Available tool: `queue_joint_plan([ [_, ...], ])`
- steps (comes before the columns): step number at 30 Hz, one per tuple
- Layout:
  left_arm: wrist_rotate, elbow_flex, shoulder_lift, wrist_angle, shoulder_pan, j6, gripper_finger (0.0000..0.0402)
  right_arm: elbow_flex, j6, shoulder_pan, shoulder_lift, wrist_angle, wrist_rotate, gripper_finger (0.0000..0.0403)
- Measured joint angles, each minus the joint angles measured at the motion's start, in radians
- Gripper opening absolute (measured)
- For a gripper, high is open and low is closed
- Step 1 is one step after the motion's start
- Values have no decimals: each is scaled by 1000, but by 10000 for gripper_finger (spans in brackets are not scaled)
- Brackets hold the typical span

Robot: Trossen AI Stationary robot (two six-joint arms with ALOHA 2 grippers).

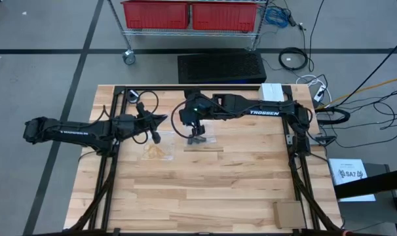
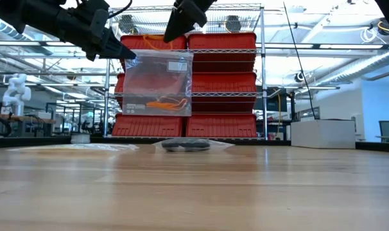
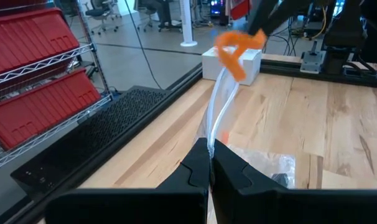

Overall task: Sort rubber bands
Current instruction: Put the orange rubber band on the zip bag

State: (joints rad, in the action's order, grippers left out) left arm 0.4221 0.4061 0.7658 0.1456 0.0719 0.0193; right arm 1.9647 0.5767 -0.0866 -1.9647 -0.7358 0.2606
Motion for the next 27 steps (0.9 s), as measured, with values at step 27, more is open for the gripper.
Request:
queue_joint_plan([
  [27,-52,0,0,21,0,0,4,0,-29,-50,-18,-70,-81,0],
])
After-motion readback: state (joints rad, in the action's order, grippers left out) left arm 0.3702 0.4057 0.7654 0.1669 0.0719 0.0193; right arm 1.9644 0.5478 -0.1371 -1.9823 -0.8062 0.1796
